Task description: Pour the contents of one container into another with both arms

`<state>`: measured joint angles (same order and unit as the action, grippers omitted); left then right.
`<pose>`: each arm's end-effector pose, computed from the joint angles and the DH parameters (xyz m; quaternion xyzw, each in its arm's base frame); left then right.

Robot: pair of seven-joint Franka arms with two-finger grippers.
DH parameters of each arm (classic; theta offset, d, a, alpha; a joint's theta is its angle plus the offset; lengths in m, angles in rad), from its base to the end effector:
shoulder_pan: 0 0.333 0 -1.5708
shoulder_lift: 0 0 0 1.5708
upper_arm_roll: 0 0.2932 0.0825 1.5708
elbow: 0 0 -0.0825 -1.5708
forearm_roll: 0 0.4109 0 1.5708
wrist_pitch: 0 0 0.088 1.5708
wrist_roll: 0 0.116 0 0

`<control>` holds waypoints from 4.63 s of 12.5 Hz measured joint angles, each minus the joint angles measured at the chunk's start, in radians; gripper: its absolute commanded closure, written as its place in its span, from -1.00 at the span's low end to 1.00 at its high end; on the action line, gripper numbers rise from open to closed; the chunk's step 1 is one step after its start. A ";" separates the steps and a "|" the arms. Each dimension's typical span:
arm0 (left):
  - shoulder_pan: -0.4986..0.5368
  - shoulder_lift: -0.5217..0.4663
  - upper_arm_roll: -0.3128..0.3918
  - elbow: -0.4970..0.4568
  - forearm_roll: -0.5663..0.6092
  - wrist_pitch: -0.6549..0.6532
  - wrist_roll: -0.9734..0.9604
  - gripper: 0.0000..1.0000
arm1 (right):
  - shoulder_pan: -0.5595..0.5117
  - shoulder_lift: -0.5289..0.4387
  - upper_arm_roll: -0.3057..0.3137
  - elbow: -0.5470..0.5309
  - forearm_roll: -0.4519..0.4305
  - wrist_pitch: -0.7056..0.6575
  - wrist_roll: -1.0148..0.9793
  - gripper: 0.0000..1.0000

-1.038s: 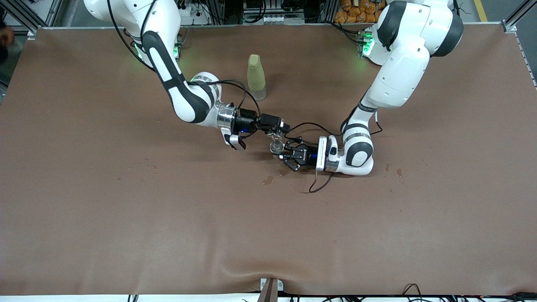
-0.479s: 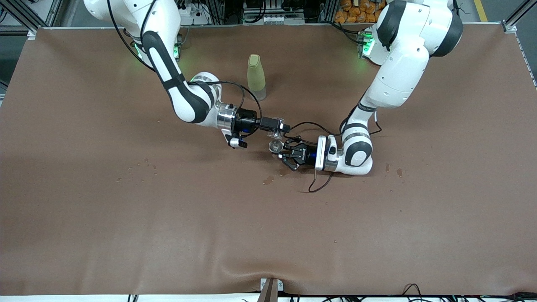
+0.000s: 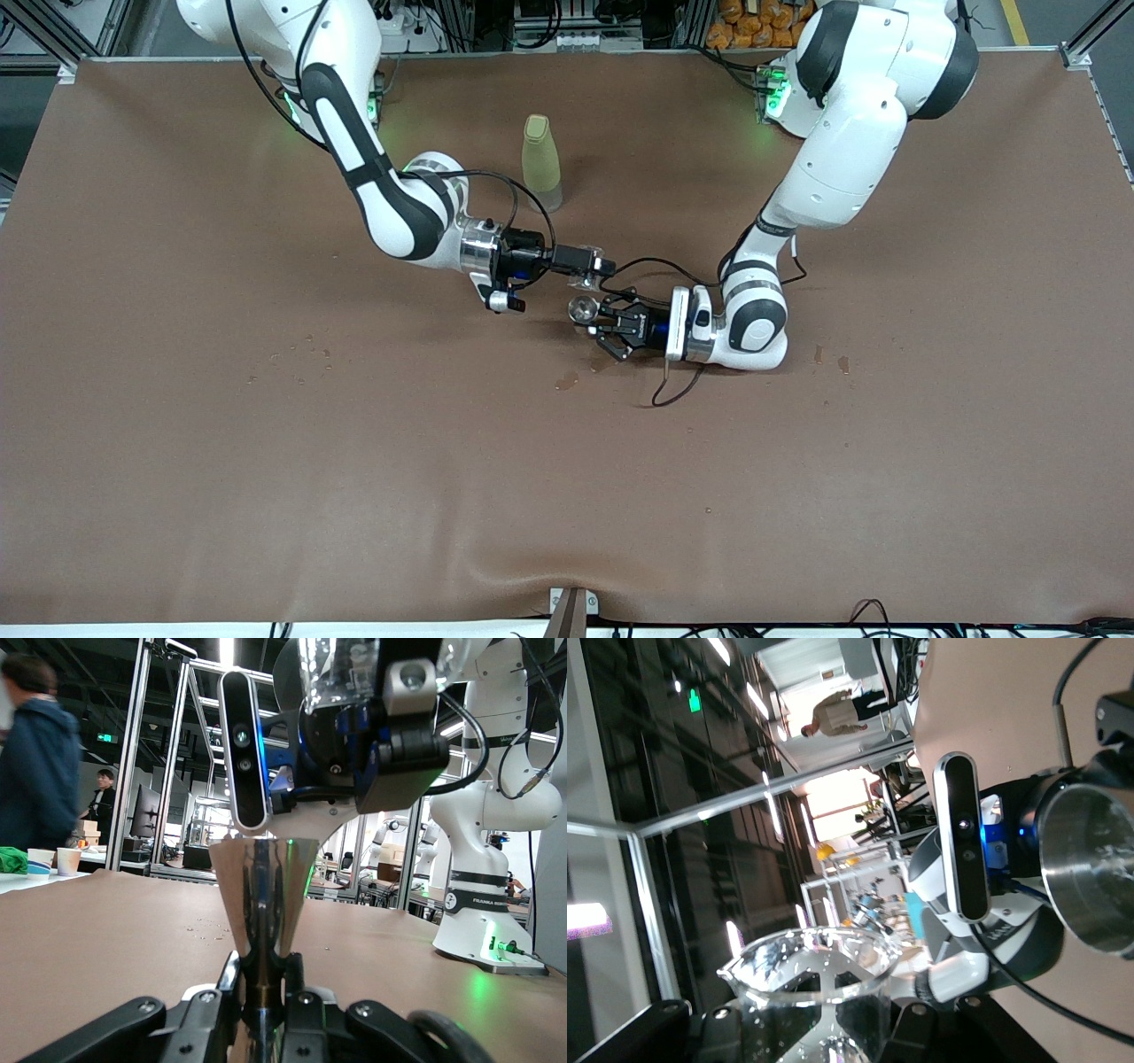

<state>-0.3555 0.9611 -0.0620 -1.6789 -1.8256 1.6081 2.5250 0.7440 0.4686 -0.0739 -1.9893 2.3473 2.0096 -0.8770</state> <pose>0.5327 -0.3531 0.0519 0.4630 -0.4656 0.4508 0.6047 0.4766 0.4410 0.2200 -0.6762 0.1321 0.0043 0.7248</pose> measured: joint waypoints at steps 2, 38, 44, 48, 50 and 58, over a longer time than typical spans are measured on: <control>0.008 -0.002 0.001 0.000 0.000 0.000 -0.013 1.00 | -0.024 -0.024 -0.008 0.001 -0.093 0.000 -0.115 1.00; 0.818 0.048 0.013 0.083 0.728 -0.263 -0.014 1.00 | -0.803 0.338 -0.208 0.132 -1.108 -0.617 -1.890 1.00; 0.819 0.049 0.014 0.085 0.728 -0.263 -0.014 0.70 | -0.803 0.427 -0.205 0.211 -1.069 -0.597 -1.900 1.00; 0.819 0.049 0.014 0.098 0.742 -0.263 -0.014 0.61 | -0.803 0.455 -0.200 0.227 -1.043 -0.572 -1.905 1.00; 0.819 0.049 0.015 0.099 0.744 -0.263 -0.013 0.37 | -0.803 0.465 -0.198 0.227 -1.030 -0.569 -1.906 0.96; 0.819 0.049 0.018 0.111 0.772 -0.263 -0.013 -0.30 | -0.803 0.471 -0.197 0.229 -1.027 -0.545 -1.904 -0.53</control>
<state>0.4633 1.0103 -0.0438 -1.5677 -1.0535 1.3452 2.5116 -0.0590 0.9398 -0.2710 -1.7607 1.3205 1.4650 -2.7813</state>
